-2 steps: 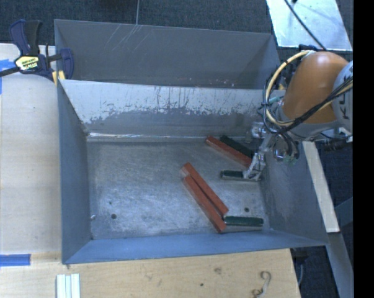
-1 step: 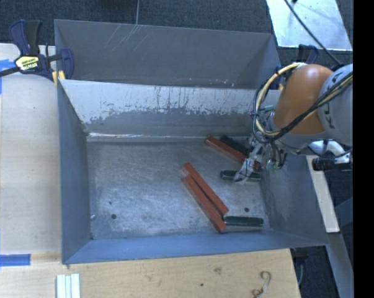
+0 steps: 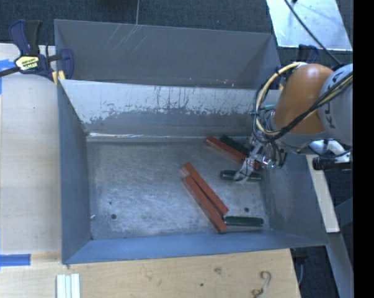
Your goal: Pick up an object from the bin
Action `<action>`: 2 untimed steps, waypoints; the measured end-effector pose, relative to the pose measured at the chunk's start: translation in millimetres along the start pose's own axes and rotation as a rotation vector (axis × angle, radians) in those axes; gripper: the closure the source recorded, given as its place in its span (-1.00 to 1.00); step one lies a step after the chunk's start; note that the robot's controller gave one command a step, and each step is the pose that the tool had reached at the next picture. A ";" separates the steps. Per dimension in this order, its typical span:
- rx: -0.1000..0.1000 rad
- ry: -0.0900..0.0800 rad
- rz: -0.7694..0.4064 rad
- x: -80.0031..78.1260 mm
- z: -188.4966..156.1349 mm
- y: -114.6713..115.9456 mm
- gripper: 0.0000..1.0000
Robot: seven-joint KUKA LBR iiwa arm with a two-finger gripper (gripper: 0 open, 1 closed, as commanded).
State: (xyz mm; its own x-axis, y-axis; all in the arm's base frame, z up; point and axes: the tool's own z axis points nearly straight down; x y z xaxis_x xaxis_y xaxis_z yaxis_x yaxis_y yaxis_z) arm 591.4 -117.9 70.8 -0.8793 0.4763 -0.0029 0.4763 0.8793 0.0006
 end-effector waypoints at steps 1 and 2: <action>-0.002 -0.002 -0.001 -1.3 -3.3 0.8 1.00; -0.001 -0.004 -0.003 -3.2 -19.9 0.9 1.00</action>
Offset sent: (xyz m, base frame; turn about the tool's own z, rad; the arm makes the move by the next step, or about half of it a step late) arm 0.0000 0.0000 0.0000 0.0000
